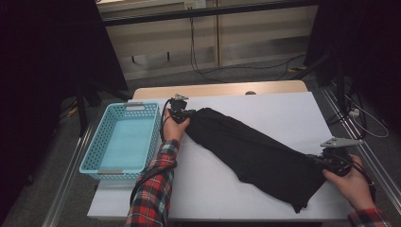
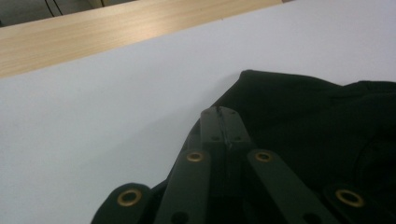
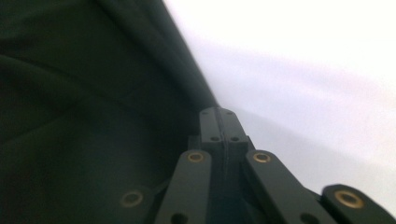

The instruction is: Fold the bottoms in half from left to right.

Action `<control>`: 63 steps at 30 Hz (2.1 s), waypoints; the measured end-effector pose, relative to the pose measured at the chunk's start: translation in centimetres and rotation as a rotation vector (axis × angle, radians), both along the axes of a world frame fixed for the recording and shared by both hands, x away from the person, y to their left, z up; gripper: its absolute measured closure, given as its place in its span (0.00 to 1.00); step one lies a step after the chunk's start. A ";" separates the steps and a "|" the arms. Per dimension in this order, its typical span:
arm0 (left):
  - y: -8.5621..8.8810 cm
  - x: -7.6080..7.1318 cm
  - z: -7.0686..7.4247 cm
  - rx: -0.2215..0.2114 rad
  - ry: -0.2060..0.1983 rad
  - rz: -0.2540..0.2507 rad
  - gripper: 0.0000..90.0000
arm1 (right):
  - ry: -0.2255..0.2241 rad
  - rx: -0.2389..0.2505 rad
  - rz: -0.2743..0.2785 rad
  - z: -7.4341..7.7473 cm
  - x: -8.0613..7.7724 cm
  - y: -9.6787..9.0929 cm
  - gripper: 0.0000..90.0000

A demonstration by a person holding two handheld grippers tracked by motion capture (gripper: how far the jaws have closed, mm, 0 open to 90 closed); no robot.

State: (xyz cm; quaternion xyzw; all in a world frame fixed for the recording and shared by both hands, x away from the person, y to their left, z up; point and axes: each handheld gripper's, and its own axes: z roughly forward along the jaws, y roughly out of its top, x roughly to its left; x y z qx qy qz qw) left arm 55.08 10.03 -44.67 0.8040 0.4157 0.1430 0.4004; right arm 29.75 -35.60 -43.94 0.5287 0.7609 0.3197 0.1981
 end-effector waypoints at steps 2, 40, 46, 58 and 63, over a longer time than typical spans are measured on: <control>-0.1 0.0 -0.1 0.001 0.003 0.003 1.00 | -0.034 0.027 0.000 0.4 0.3 0.3 0.87; 1.0 -0.4 0.0 -0.006 0.016 0.064 0.54 | -0.056 -0.015 0.025 -0.3 3.1 3.7 0.75; 0.8 -0.9 0.3 0.009 0.033 0.059 0.37 | -0.050 0.034 0.023 -0.2 2.8 3.7 0.64; 0.7 -2.2 0.5 0.027 0.036 0.047 0.27 | -0.047 0.121 0.181 0.5 0.7 7.2 0.69; 0.8 -2.4 0.7 0.042 0.058 0.042 0.24 | -0.015 0.124 0.288 -0.1 0.7 10.1 0.68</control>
